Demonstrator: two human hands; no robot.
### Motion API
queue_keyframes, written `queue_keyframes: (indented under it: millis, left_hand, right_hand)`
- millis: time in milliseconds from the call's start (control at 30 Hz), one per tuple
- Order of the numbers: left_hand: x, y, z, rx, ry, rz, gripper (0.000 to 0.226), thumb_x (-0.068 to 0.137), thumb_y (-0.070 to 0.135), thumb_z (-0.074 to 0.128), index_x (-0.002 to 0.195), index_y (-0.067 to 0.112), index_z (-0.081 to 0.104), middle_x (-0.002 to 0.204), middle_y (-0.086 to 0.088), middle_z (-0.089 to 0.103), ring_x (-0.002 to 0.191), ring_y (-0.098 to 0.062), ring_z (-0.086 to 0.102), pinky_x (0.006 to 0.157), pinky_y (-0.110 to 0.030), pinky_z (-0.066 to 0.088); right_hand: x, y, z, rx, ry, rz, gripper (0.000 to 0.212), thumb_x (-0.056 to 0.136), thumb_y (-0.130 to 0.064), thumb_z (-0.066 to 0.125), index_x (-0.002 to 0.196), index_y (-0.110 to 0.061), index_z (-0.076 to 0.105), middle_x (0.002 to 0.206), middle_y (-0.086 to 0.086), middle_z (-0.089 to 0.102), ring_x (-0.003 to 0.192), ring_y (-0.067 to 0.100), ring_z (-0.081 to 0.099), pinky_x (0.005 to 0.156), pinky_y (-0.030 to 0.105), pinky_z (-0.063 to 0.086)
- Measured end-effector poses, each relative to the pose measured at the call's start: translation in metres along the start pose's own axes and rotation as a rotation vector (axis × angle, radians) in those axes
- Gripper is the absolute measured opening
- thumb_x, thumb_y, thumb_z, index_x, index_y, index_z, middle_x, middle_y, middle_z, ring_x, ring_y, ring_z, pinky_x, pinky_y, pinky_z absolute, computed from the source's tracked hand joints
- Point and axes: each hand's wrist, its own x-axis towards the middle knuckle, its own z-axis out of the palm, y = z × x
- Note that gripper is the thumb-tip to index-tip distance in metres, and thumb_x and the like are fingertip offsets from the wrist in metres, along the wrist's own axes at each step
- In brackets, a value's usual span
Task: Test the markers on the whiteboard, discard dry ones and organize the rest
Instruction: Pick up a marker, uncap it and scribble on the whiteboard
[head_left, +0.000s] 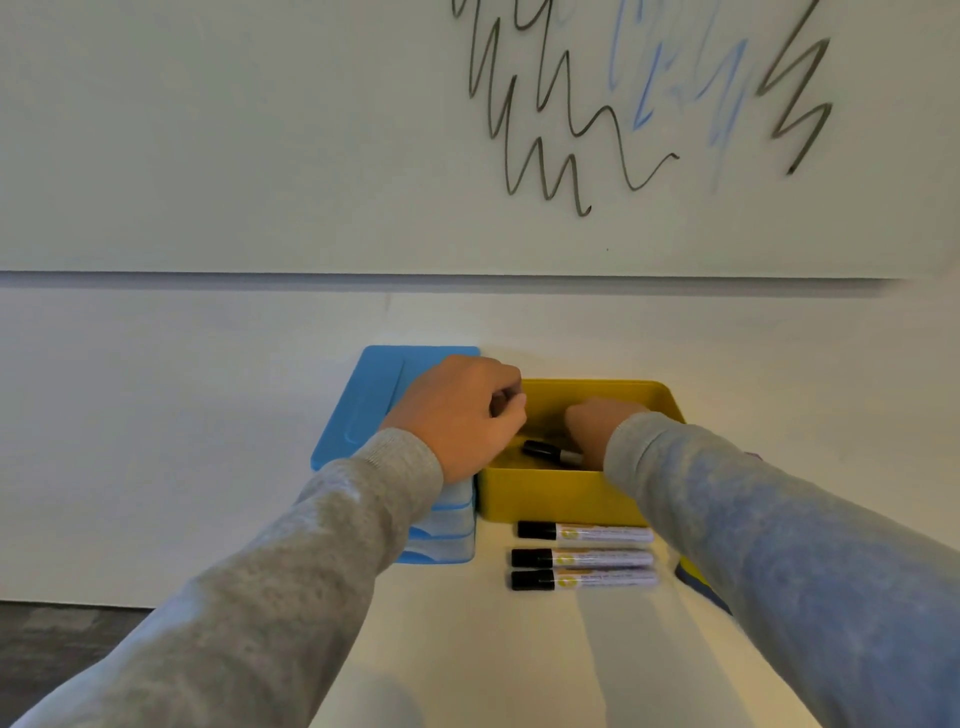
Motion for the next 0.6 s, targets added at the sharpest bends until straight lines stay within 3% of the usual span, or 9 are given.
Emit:
queue_keyframes:
  millis: [100,300,400,600]
  left_hand:
    - [0.000,0.001,0.000,0.002,-0.006,-0.006,0.019,0.096,0.031,0.053,0.082,0.024,0.065,0.072,0.009,0.062,0.069,-0.011,0.060,0.069,-0.038,0.058]
    - [0.000,0.000,-0.001,-0.001,0.000,-0.009,0.020,0.096,0.029,0.053,0.082,0.022,0.066,0.072,0.008,0.061,0.068,-0.011,0.059,0.070,-0.039,0.058]
    - [0.000,-0.001,0.000,-0.020,0.008,-0.002,0.016,0.095,0.029,0.055,0.084,0.024,0.066,0.073,0.009,0.061,0.067,-0.010,0.058,0.069,-0.039,0.058]
    - [0.000,-0.003,0.002,0.002,0.085,0.087,0.013,0.091,0.036,0.059,0.099,0.027,0.065,0.092,0.014,0.055,0.086,-0.006,0.055,0.076,-0.035,0.055]
  right_hand:
    - [0.001,0.003,0.003,0.055,0.001,0.005,0.027,0.096,-0.023,0.062,0.074,-0.024,0.046,0.075,-0.003,0.052,0.078,0.021,0.057,0.080,0.034,0.056]
    - [-0.011,0.012,-0.011,0.182,0.047,-0.033,0.013,0.094,-0.030,0.062,0.097,-0.019,0.066,0.097,0.004,0.066,0.087,0.024,0.064,0.082,0.036,0.057]
    - [-0.017,0.018,-0.014,0.233,0.147,-0.075,0.006,0.090,-0.028,0.065,0.092,-0.025,0.061,0.092,0.000,0.061,0.084,0.023,0.062,0.073,0.034,0.053]
    - [-0.037,0.025,-0.025,0.260,0.259,-0.161,0.009,0.085,-0.028,0.067,0.087,-0.026,0.058,0.083,-0.004,0.058,0.078,0.021,0.060,0.073,0.039,0.054]
